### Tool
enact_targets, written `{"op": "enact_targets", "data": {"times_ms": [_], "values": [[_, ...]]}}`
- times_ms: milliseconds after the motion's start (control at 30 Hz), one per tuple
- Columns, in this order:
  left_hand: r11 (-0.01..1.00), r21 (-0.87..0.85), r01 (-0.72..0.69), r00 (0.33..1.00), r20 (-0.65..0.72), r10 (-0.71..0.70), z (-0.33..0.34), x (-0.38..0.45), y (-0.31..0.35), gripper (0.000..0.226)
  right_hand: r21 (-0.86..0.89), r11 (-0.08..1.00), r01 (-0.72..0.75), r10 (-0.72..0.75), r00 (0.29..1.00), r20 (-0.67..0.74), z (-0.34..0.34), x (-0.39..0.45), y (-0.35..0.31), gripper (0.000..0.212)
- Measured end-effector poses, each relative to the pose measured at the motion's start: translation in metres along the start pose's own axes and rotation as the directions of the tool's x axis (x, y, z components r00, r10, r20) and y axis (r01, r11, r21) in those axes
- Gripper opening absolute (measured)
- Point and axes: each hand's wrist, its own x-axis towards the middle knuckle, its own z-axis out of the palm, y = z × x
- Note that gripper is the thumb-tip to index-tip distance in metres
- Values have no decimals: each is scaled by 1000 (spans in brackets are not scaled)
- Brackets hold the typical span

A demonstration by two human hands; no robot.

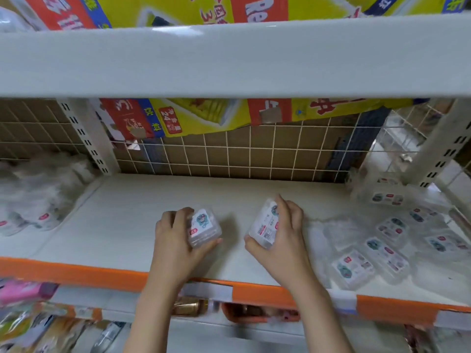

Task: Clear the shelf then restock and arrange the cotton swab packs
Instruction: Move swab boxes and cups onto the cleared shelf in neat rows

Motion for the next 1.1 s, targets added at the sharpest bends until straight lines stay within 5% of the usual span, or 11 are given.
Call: {"op": "enact_targets", "data": {"times_ms": [300,567,700,1100], "values": [[997,-80,-19,1000,5,19,-32,-4,-44,77,7,1000,-1,1,1000,5,47,-12,-39,84],[991,-133,21,995,-90,-33,-39,7,-40,63,-160,987,-7,18,998,64,42,-7,-48,85],[977,-213,-14,991,-134,-15,-43,2,-37,78,-75,997,-7,15,994,111,53,-6,-51,92],[965,-262,18,999,-39,-30,-76,7,-106,57,-72,996,-43,50,993,104,135,-3,-78,88]]}}
